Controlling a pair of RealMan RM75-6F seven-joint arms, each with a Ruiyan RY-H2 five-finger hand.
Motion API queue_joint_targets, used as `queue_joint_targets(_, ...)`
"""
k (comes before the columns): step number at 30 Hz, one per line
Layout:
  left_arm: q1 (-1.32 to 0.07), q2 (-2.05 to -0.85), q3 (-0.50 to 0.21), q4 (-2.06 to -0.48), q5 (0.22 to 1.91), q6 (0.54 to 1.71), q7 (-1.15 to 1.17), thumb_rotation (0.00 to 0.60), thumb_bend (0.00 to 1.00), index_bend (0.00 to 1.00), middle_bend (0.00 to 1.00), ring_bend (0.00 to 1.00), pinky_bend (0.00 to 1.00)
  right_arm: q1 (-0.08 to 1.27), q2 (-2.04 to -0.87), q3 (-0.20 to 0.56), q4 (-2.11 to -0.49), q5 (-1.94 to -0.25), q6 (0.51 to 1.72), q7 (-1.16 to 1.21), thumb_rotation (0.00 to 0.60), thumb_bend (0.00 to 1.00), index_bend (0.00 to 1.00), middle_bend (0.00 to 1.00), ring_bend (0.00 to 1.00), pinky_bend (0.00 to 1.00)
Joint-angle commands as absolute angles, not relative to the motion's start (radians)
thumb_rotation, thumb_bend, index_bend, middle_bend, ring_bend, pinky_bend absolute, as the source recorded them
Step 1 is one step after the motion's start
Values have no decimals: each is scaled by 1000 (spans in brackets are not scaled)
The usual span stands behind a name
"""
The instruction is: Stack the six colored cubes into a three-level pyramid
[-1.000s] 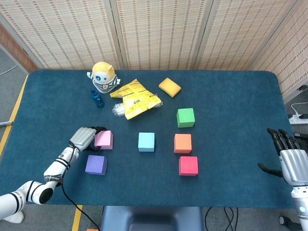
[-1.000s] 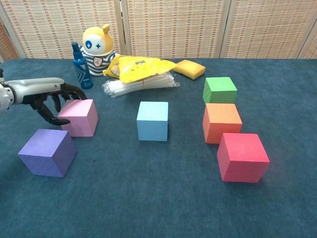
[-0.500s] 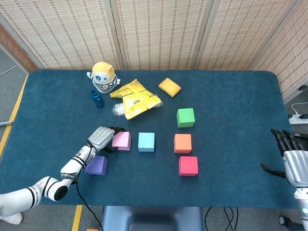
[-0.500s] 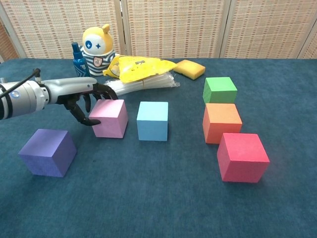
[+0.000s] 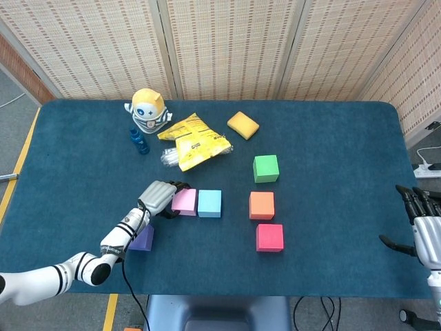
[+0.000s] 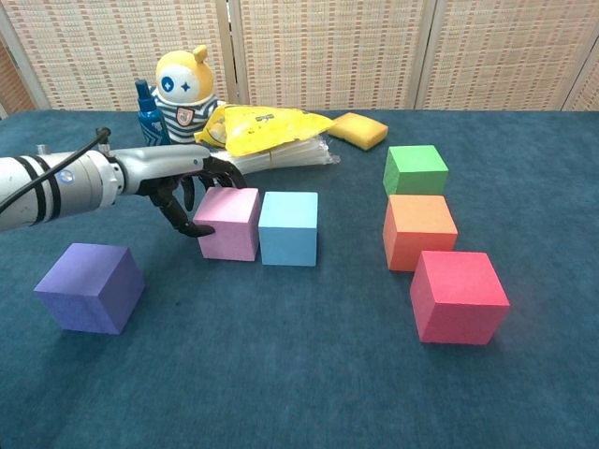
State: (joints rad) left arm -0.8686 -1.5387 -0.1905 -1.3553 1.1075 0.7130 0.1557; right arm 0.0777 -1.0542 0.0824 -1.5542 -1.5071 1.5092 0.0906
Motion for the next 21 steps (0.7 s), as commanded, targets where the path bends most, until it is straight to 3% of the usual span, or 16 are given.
queue_joint_targets(1, -873, -1542, -189, -1361, 1095, 718, 168, 600, 367, 356, 386, 375, 410, 77, -1054, 82, -1553, -1507, 1509, 92, 600, 163, 55, 222, 178, 292)
queue_joint_targets(21, -898, -1560, -183, -1393, 987, 756, 251, 600, 369, 340, 375, 364, 401, 70, -1051, 81, -1527, -1493, 1500, 128, 600, 163, 51, 221, 178, 292)
